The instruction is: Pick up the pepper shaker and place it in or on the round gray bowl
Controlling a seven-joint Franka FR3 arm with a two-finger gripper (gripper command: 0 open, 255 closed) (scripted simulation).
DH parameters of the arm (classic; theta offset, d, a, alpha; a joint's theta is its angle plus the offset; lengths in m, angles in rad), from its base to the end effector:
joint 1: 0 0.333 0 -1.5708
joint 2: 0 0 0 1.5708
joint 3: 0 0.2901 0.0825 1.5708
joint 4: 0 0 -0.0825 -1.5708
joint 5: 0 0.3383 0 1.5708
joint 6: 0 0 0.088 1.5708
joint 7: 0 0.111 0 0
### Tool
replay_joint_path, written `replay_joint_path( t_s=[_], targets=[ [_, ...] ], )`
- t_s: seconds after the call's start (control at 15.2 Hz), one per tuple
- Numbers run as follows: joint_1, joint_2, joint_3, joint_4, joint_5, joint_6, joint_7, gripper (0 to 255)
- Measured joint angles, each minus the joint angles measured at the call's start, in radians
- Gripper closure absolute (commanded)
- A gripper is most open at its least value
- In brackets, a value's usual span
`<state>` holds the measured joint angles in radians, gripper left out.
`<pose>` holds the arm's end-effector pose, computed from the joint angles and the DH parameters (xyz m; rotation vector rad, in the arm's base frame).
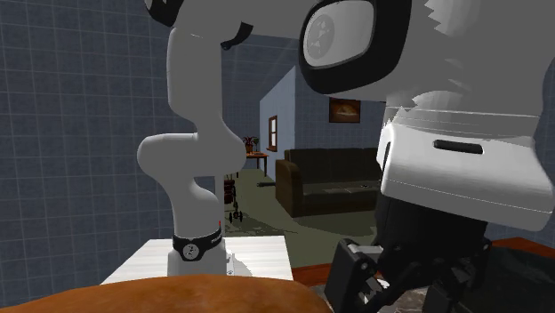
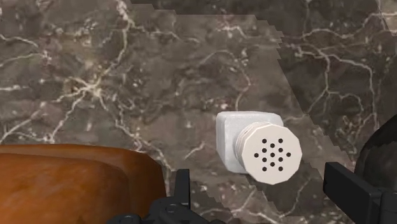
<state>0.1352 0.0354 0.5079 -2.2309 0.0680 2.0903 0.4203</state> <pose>0.3762 0.2860 0.3441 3.0910 0.2870 -0.2883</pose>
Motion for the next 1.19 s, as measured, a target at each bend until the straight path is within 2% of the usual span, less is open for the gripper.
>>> replay_joint_path(
  t_s=[0.26, 0.33, 0.92, 1.19],
  targets=[
    [0.000, 0.005, -0.002, 0.004, -0.002, 0.001, -0.001, 0],
    [0.001, 0.002, -0.001, 0.002, 0.000, 0.002, -0.001, 255],
    [0.004, -0.010, 0.004, -0.027, 0.015, 0.005, -0.007, 255],
    [0.003, 0.000, 0.002, 0.000, 0.010, -0.029, -0.003, 255]
  ],
)
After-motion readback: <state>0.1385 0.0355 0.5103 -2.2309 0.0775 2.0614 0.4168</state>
